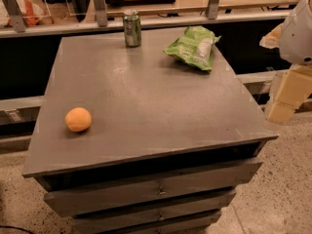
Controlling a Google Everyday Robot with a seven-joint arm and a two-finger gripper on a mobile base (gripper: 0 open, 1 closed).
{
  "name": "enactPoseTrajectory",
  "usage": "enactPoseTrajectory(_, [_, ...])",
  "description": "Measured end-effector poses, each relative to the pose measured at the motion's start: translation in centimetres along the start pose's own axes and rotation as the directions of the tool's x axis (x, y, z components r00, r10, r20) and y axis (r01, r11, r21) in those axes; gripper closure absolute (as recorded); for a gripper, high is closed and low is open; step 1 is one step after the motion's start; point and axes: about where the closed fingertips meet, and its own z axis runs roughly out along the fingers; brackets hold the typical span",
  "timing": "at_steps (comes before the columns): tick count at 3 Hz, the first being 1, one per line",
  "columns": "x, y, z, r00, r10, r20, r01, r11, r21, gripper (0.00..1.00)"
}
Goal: Move green rice chip bag near orange
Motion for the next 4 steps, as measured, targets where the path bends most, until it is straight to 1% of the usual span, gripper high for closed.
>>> enactPoseTrajectory(1, [0.0, 0.0, 0.0, 1.000, 0.000, 0.000, 0.000, 1.0000, 0.000, 0.00])
enactPoseTrajectory(2, [-0.1, -2.0, 1.4, 0.998, 0.052, 0.027, -0.053, 0.9980, 0.034, 0.00])
enactPoseTrajectory(3, [-0.2, -5.8, 3.1, 0.992, 0.097, 0.084, -0.105, 0.9903, 0.091, 0.00])
enactPoseTrajectory(4, [0.4, -9.8, 4.7, 0.962, 0.182, 0.204, -0.209, 0.9704, 0.121, 0.00])
